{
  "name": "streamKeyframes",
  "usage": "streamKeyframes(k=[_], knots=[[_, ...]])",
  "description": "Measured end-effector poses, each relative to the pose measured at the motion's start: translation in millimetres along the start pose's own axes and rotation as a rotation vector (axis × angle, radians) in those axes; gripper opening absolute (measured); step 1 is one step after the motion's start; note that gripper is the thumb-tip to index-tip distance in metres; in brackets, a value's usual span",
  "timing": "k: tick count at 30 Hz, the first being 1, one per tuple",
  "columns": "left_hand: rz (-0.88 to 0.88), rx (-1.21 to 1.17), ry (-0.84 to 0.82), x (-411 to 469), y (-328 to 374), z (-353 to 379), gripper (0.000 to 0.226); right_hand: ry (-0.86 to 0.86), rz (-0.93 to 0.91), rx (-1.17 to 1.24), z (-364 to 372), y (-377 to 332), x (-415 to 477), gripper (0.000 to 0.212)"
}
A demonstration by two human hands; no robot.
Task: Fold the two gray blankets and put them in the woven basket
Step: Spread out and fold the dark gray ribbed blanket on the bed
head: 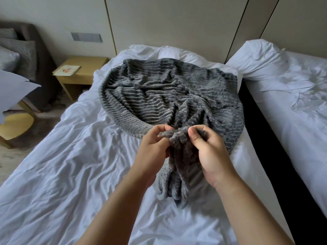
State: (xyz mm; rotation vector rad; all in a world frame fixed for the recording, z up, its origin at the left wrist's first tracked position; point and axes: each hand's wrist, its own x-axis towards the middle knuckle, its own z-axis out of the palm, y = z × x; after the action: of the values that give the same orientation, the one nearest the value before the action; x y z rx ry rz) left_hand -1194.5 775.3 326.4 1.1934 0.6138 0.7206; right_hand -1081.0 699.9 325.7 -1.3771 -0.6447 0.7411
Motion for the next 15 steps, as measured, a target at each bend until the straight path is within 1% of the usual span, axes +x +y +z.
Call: streamKeyframes(k=[3,6,8,9,10,12,15], knots=[[-0.010,-0.023,-0.006,-2,1,1,0.030,0.027,-0.003,-0.030,-1,3,-1,0.019],[0.028,0.041,-0.039,-5,0,1,0.006,0.089,-0.001,-0.071,1,6,0,0.020],[0.104,0.184,-0.058,-4,-4,-2,0.017,0.089,0.018,-0.081,3,8,1,0.019],[0.145,0.246,-0.044,-3,-6,-4,0.018,0.080,0.020,-0.087,4,10,1,0.020],[0.163,0.275,-0.011,-1,-7,-6,0.016,0.080,0.006,-0.114,5,12,1,0.020],[0.154,0.282,0.113,3,-9,-11,0.012,0.131,-0.052,-0.194,6,16,2,0.016],[0.081,0.211,0.328,11,-15,-22,0.011,0.297,-0.161,-0.202,8,19,-1,0.006]])
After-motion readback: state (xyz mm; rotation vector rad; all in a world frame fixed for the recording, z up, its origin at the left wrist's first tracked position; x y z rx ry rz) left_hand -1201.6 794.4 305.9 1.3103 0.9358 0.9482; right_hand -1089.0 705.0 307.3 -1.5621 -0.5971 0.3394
